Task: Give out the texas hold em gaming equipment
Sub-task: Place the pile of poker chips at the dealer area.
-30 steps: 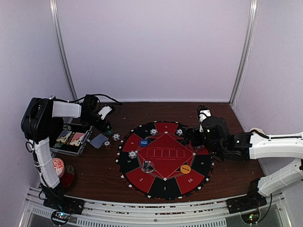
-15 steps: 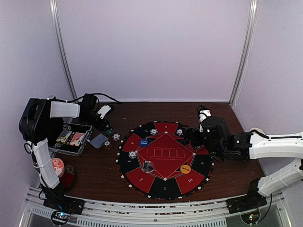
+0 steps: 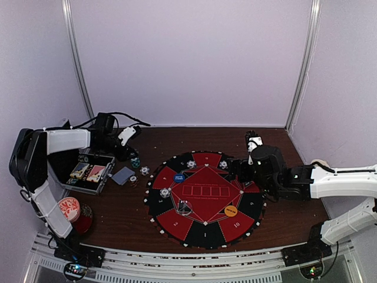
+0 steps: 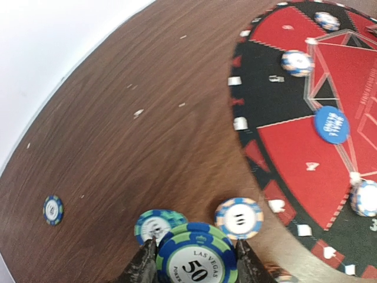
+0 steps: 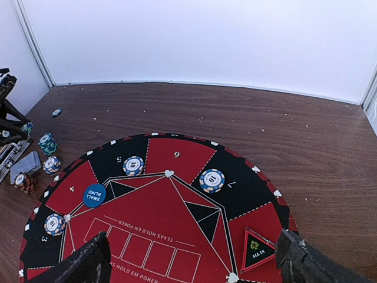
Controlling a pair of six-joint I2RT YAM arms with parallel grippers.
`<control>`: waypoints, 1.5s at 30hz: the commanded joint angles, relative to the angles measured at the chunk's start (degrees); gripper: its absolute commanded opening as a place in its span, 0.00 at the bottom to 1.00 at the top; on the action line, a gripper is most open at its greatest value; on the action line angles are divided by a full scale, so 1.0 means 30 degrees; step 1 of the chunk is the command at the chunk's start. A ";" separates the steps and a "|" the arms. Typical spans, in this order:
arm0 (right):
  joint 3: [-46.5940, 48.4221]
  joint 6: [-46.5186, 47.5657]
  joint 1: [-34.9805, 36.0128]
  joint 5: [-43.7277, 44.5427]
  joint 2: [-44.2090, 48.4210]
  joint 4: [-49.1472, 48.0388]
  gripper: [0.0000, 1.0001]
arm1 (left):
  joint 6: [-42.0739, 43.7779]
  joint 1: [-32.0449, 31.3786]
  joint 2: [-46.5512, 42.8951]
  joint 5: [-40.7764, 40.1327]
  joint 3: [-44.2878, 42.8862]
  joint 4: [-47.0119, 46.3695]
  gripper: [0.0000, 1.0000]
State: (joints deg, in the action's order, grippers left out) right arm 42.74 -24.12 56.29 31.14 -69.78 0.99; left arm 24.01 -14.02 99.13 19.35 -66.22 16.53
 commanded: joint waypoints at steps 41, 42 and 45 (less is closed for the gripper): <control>0.0438 0.0188 0.0141 0.0492 -0.0200 -0.0185 0.98 | 0.5994 -0.5830 0.0127 0.2027 0.4280 -0.0089 0.32; 0.0446 0.0188 0.0133 0.0491 -0.0221 -0.0185 0.98 | 0.5978 -0.5827 0.0187 0.2042 0.4240 -0.0143 0.32; 0.0450 0.0184 0.0132 0.0492 -0.0251 -0.0184 0.98 | 0.5897 -0.5839 0.0342 0.2124 0.4209 -0.0210 0.33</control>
State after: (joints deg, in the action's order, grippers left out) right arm 42.76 -23.90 56.29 31.48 -70.15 1.02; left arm 42.30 -31.20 99.07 25.30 -52.01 18.06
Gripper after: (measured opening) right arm 0.983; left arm 0.396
